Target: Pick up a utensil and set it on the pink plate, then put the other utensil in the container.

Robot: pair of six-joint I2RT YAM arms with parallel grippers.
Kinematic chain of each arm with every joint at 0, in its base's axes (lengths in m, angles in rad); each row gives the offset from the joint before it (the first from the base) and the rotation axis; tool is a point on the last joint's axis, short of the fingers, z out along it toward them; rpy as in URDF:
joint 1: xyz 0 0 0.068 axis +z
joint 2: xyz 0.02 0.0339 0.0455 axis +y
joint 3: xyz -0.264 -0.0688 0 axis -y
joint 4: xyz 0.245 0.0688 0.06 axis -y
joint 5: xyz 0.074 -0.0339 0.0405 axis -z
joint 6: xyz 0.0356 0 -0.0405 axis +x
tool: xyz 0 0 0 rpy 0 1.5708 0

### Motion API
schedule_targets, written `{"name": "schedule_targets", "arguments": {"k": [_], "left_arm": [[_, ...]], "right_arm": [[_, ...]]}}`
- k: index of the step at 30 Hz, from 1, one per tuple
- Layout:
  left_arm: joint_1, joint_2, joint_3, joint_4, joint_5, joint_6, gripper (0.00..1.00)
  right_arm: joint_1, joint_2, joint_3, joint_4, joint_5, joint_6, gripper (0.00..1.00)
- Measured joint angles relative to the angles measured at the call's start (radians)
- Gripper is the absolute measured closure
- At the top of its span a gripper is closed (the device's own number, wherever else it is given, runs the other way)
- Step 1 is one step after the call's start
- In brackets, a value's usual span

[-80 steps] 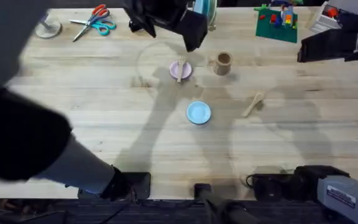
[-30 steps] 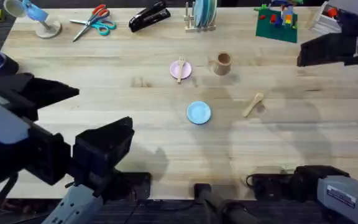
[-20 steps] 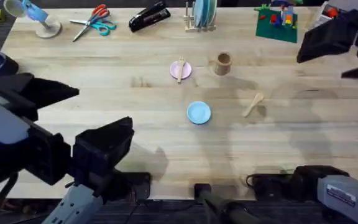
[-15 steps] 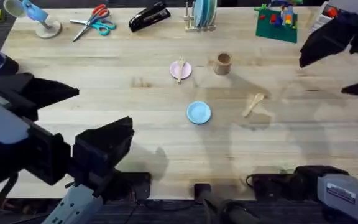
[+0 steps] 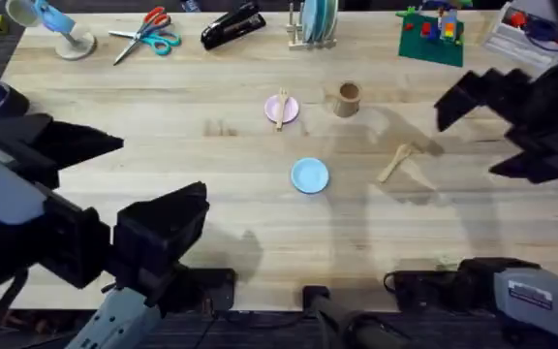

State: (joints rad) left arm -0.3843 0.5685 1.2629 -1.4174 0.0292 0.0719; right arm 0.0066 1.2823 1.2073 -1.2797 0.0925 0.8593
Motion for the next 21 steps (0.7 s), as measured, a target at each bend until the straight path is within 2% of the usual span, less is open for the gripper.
{"name": "schedule_targets", "arguments": {"k": [10,15,21], "left_arm": [[0.0,0.0,0.0,0.0,0.0,0.0,0.006],[0.0,0.0,0.0,0.0,0.0,0.0,0.006],[0.0,0.0,0.0,0.0,0.0,0.0,0.006]], "right_arm": [[0.015,0.001,-0.186,0.208,-0.097,0.02,0.006],[0.032,0.009,-0.198,0.222,-0.11,0.032,0.007],[0.091,0.085,-0.199,0.246,-0.116,0.084,0.007]]}}
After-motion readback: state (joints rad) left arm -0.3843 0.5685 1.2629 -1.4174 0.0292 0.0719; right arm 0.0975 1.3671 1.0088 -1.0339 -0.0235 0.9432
